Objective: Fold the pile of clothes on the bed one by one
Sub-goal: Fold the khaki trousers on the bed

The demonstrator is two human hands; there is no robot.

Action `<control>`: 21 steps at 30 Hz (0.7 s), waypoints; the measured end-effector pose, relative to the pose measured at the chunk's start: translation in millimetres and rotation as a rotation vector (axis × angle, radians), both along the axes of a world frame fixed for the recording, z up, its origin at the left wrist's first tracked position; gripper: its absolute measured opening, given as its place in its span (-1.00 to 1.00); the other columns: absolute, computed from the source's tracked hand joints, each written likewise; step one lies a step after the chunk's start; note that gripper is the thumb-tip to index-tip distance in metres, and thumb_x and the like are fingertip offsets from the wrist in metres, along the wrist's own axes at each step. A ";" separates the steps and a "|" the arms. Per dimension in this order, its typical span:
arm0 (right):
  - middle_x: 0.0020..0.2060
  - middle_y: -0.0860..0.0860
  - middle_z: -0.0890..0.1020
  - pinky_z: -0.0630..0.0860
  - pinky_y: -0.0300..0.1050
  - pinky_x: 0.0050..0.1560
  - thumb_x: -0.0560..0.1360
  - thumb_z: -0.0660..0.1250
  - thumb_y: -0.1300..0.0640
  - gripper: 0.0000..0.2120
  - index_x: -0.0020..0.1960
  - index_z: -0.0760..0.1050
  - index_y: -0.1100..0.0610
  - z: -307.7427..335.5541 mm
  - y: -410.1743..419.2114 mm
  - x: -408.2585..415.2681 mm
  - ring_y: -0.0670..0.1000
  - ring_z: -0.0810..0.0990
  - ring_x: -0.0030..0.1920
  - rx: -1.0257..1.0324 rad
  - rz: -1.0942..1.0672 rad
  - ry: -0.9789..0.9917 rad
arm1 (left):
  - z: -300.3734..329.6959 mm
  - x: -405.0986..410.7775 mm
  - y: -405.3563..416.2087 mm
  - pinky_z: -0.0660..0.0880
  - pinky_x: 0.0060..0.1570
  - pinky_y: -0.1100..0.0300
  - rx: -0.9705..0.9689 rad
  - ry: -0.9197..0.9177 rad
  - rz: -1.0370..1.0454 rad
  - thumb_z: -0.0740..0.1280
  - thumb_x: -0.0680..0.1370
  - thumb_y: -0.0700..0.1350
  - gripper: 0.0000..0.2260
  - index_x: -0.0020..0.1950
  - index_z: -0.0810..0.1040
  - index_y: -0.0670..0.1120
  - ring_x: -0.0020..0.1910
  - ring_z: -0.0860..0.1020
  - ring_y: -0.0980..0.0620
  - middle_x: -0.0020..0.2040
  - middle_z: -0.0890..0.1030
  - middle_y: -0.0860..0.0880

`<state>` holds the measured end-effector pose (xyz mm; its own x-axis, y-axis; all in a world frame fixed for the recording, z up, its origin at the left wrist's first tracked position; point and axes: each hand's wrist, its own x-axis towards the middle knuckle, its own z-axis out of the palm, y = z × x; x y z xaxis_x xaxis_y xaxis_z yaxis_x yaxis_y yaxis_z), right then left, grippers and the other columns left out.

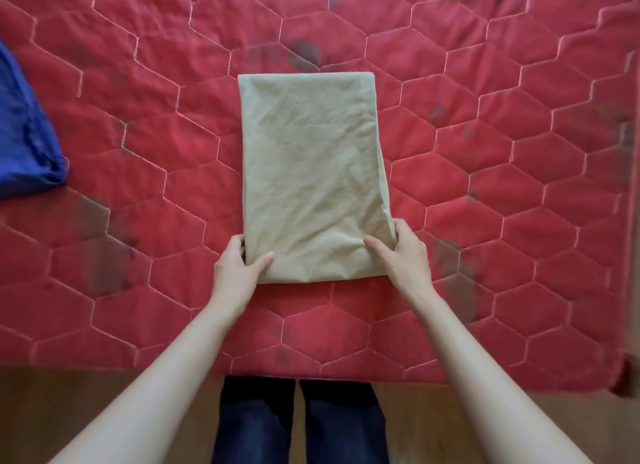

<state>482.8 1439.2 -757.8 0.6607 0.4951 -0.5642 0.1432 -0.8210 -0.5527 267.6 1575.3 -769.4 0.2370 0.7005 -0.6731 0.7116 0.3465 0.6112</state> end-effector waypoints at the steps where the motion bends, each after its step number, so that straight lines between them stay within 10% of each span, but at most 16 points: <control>1: -0.06 -0.07 0.64 0.48 -0.04 -0.01 0.46 0.40 -0.04 -0.66 0.18 0.47 0.03 2.2 -8.6 -6.8 0.02 0.59 0.01 -0.012 0.010 -0.005 | 3.8 -7.6 -8.6 0.44 0.11 0.12 -0.014 0.013 -0.019 0.43 0.48 -0.16 -0.62 0.27 0.46 -0.13 0.15 0.55 -0.03 0.15 0.59 -0.04; 10: 0.39 0.25 0.40 0.24 0.11 0.46 0.56 0.20 0.26 -0.59 0.40 0.38 0.31 -5.9 37.6 -63.4 0.22 0.32 0.45 0.253 0.425 -0.676 | 4.9 20.9 -40.9 0.17 0.46 -0.15 0.852 0.114 -0.784 0.24 0.50 -0.30 -0.50 0.45 0.33 -0.27 0.49 0.24 -0.20 0.47 0.32 -0.21; 21: 0.55 0.06 0.15 0.02 0.13 0.52 0.63 0.01 -0.08 -0.48 0.56 0.12 0.02 -84.7 -6.7 -35.5 0.04 0.08 0.55 -0.021 0.539 -0.827 | -69.9 5.3 -12.5 -0.06 0.50 -0.04 0.825 0.316 -0.664 0.03 0.61 0.00 -0.46 0.58 0.04 -0.10 0.56 -0.03 -0.10 0.58 -0.02 -0.18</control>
